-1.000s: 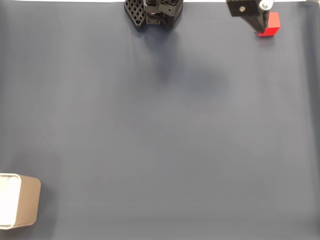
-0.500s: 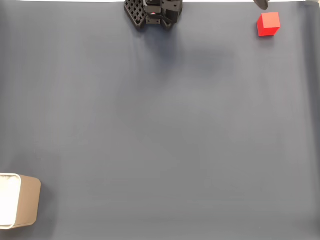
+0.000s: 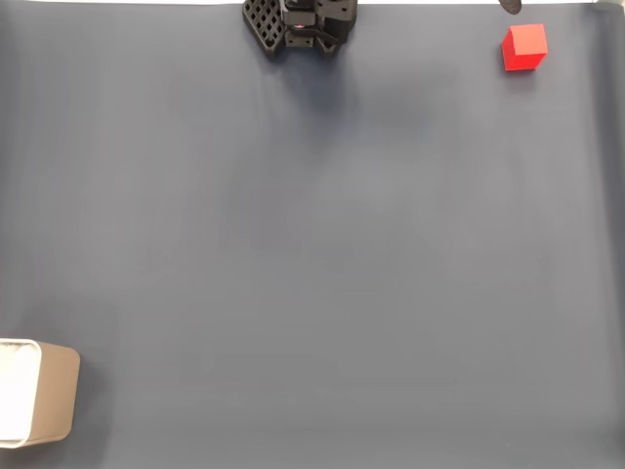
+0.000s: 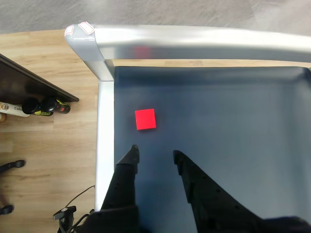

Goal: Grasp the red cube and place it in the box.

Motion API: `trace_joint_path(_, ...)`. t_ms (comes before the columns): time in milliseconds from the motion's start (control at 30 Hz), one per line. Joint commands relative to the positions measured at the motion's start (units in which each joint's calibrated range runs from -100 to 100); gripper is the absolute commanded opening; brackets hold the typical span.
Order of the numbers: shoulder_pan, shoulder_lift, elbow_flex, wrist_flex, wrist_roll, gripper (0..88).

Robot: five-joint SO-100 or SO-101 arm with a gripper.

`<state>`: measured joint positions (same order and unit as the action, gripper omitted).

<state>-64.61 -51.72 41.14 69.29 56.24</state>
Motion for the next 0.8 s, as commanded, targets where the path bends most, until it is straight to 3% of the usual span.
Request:
trace_joint_path(0,-0.7,-1.9,-0.1,-1.0,1.2,19.3)
trace_joint_path(767,-0.9,-3.1,2.9,-6.1,-0.8,24.7)
